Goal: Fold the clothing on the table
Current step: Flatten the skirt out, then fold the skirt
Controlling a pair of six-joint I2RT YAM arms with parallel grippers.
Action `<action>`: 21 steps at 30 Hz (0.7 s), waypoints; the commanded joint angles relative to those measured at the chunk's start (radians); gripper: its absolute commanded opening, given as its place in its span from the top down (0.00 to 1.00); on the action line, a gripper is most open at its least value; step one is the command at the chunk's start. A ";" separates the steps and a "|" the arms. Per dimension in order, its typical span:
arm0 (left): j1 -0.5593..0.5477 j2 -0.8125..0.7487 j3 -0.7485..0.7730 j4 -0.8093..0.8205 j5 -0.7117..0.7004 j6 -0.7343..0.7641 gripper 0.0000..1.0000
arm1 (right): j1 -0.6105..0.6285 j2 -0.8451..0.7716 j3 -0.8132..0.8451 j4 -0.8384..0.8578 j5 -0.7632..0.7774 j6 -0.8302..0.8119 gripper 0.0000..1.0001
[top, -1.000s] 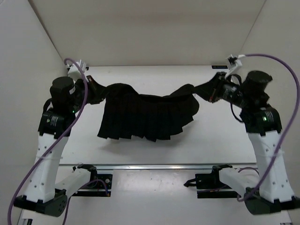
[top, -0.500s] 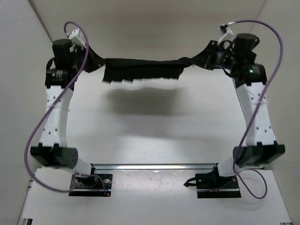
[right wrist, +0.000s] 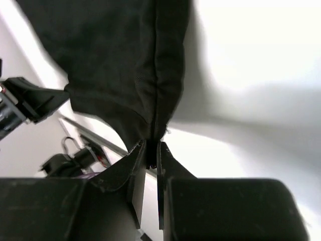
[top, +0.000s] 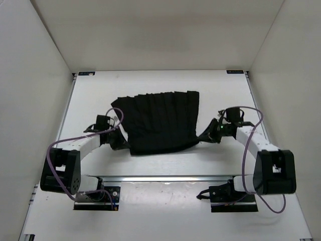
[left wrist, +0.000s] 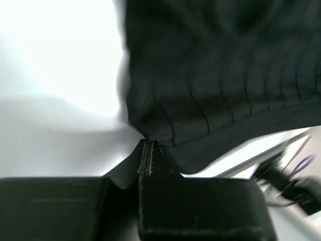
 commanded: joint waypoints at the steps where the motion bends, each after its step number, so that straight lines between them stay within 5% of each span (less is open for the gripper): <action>1: -0.070 -0.090 -0.071 0.095 0.007 0.009 1.00 | 0.029 -0.193 -0.078 0.027 0.121 0.093 1.00; 9: -0.185 -0.390 -0.266 -0.059 -0.065 -0.056 1.00 | 0.098 -0.560 -0.262 -0.247 0.208 0.140 1.00; 13: -0.164 -0.688 -0.288 -0.220 -0.063 -0.105 1.00 | 0.076 -0.735 -0.294 -0.383 0.216 0.138 1.00; 21: -0.191 -0.929 -0.211 -0.437 -0.066 -0.197 1.00 | -0.007 -0.917 -0.163 -0.663 0.215 0.021 1.00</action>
